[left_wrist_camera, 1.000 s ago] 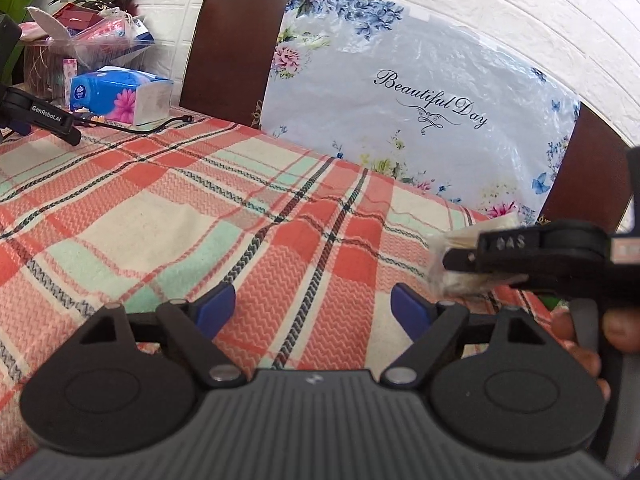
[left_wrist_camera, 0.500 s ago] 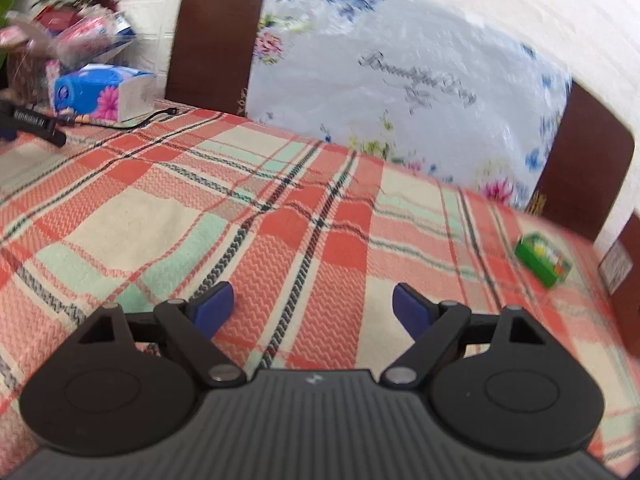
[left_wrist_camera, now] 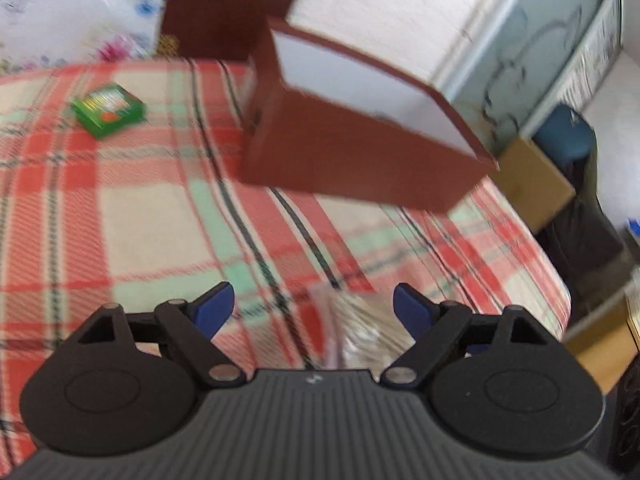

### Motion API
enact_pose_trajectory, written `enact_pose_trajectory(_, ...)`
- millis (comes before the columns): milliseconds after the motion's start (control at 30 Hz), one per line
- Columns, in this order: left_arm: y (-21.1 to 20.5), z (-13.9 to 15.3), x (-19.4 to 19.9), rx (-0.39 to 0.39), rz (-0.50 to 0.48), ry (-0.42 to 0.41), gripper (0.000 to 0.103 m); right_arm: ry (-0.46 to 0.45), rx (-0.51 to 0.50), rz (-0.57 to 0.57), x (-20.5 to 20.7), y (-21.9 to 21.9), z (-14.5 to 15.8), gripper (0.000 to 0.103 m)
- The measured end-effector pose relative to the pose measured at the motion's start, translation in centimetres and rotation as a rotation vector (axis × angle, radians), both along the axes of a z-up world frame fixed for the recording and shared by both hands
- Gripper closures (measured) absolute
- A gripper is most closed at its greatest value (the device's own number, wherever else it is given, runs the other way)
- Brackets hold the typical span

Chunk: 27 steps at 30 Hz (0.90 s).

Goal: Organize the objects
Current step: 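Grasp the bag of cotton swabs with the right gripper, then carry the cotton swab bag into the brown box and release it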

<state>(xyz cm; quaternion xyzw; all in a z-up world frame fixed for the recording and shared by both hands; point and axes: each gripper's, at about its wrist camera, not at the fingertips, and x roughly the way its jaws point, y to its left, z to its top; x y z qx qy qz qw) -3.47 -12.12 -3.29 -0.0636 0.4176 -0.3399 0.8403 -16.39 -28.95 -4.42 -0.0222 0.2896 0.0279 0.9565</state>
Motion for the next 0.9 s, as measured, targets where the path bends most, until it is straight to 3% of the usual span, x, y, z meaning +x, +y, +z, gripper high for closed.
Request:
enact_pose_trajectory(100,-1.4,-2.0,0.1,0.013,-0.046,0.099,0.013,0.015,0.003,0.007,0.4,0.0,-0.8,0.013)
enact_pose_trajectory(167,-2.1,-2.5,-0.5,0.039,-0.054,0.058,0.013,0.015,0.013,0.011,0.8,-0.3,-0.9,0.014)
enact_pose_trajectory(200,-2.6,-2.4,-0.9,0.059,-0.073,0.029,0.021,0.022,0.026,0.021,1.3,-0.4,-1.0,0.016)
enact_pose_trajectory(233,-3.2,-2.4,-1.2,0.062,-0.106,0.021,0.046,0.036,0.042,0.037,1.7,-0.5,-1.1,0.029)
enact_pose_trajectory(267,-3.6,-2.2,-1.1,0.045,-0.134,0.043,0.051,0.042,0.043,0.044,2.2,-0.4,-1.1,0.034)
enact_pose_trajectory(300,-4.0,-1.6,-0.9,0.062,-0.113,0.034,0.051,0.044,0.032,0.034,2.6,-0.3,-1.0,0.043)
enact_pose_trajectory(400,-4.8,1.0,-0.3,0.072,-0.101,-0.048,0.052,0.001,0.064,0.010,3.5,-0.8,0.0,0.052)
enact_pose_trajectory(567,-6.9,7.3,1.8,-0.010,-0.088,-0.241,0.052,-0.247,0.010,-0.061,4.9,-1.8,4.2,0.053)
enact_pose_trajectory(667,-10.1,9.4,4.2,-0.018,-0.071,-0.339,0.048,-0.331,-0.017,-0.120,8.1,-3.3,6.3,0.051)
enact_pose_trajectory(733,-12.4,9.7,6.4,-0.007,-0.060,-0.381,0.032,-0.357,-0.011,-0.156,11.0,-4.7,6.9,0.042)
enact_pose_trajectory(767,-13.3,9.4,7.1,0.038,-0.033,-0.396,0.032,-0.349,-0.042,-0.186,12.8,-5.3,6.6,0.027)
enact_pose_trajectory(800,-13.9,9.1,7.6,0.096,0.014,-0.401,0.034,-0.321,-0.086,-0.237,14.2,-5.7,6.1,0.023)
enact_pose_trajectory(833,-14.0,8.9,7.8,0.111,0.043,-0.398,0.034,-0.277,-0.108,-0.286,15.0,-6.1,5.7,0.030)
enact_pose_trajectory(900,-12.4,8.5,7.1,0.042,0.051,-0.401,0.033,-0.287,-0.001,-0.293,13.8,-7.4,5.1,0.034)
